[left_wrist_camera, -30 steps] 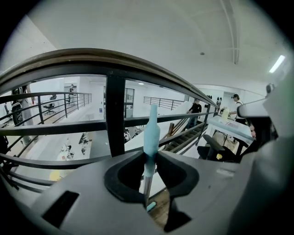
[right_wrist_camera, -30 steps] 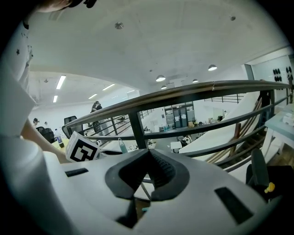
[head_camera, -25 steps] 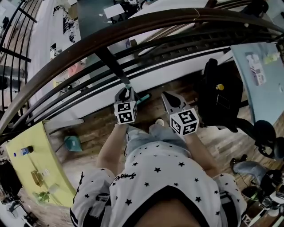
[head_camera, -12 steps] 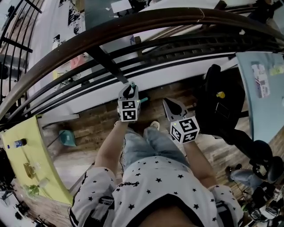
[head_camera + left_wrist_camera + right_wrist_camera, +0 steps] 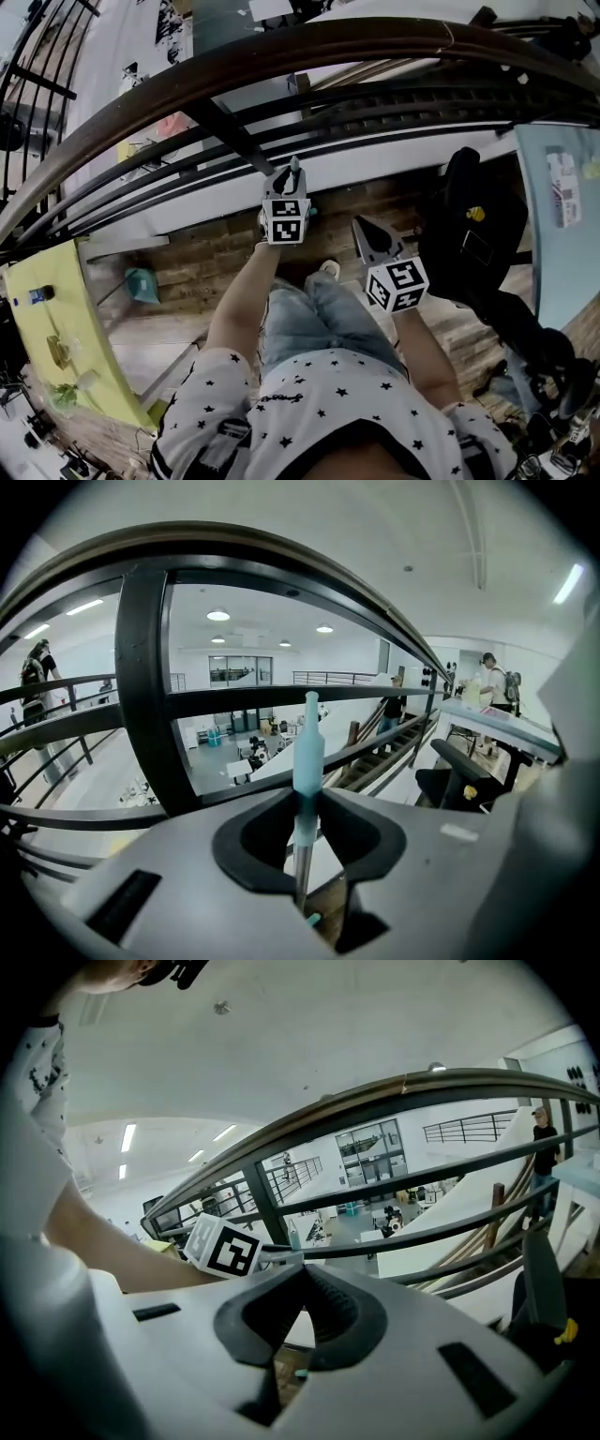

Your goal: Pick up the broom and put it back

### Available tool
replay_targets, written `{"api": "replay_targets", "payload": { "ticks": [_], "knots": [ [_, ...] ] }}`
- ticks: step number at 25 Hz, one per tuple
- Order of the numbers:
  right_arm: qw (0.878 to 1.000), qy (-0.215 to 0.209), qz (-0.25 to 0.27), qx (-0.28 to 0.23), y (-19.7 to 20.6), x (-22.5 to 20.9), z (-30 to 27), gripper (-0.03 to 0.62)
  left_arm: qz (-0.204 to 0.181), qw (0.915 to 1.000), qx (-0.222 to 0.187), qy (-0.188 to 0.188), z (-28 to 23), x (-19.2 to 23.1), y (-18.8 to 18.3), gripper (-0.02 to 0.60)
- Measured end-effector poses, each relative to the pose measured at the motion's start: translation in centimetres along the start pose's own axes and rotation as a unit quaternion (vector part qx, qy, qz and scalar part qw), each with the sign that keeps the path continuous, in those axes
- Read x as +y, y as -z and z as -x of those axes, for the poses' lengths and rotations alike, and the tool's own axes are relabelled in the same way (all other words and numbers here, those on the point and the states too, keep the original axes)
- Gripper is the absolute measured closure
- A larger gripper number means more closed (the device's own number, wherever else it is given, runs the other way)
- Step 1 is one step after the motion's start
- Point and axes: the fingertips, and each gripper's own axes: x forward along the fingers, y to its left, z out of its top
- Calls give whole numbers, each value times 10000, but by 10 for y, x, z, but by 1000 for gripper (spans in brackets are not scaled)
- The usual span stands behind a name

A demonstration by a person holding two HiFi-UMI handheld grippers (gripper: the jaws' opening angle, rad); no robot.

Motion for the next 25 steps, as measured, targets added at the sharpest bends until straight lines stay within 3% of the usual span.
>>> {"api": "replay_targets", "payload": {
  "ticks": [25],
  "knots": [
    [9991,-285,106,285,16,-14,-47,600,147,9984,-146,-532,-103,42,-7,489]
  ]
}}
